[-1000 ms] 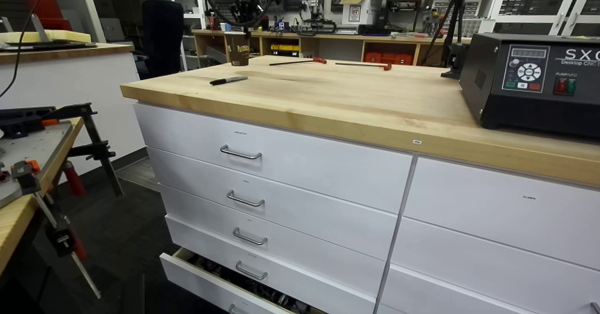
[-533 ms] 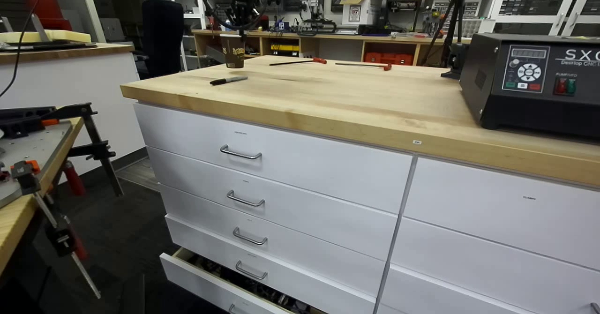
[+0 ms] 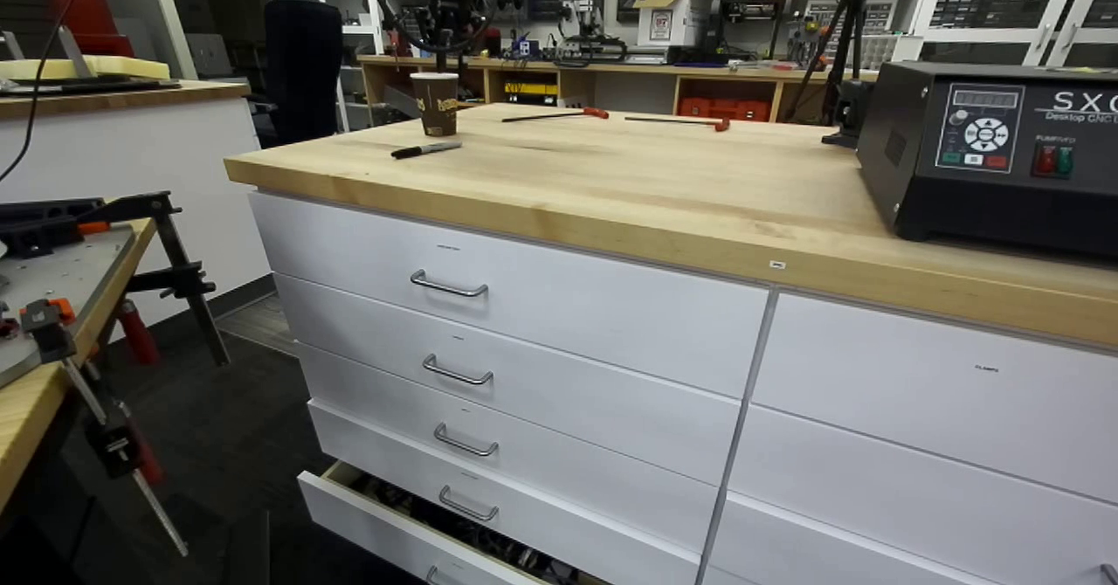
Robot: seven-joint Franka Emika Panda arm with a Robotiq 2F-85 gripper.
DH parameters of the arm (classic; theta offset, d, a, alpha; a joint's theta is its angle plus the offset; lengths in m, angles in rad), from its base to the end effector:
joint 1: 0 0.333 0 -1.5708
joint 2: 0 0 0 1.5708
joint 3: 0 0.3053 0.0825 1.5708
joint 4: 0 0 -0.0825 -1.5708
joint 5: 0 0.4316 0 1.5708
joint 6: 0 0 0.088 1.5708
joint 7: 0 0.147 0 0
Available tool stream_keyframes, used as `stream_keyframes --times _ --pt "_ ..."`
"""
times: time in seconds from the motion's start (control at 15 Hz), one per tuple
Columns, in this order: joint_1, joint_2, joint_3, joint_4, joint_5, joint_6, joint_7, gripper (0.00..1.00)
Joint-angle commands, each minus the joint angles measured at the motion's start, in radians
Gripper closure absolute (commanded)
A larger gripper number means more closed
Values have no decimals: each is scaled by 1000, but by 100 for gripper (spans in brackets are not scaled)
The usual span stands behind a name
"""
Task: Move the cup to the left side of the black sharpie and put the sharpie in it
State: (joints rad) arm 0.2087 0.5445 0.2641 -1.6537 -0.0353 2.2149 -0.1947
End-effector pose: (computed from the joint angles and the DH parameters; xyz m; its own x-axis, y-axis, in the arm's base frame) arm 0.6466 0.3140 0.2311 0.7970 0.6016 0.0544 0.6038 -0.7911 -0.0978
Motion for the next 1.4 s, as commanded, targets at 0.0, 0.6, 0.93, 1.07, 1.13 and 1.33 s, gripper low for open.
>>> stream_keyframes --times 0.0,0.6,0.93,1.07,1.13,1.33 --pt "-16 -111 -11 -82 20 -16 -28 20" --pt "-28 -203 -61 -122 -33 -219 -47 0" --pt "-35 -221 -85 -208 -53 -155 -33 0" --pt "-41 -214 -93 -234 -53 -128 -38 0" --pt "-43 -207 -97 -245 -51 -121 -40 0" --pt "-46 -191 -110 -300 -58 -55 -32 0"
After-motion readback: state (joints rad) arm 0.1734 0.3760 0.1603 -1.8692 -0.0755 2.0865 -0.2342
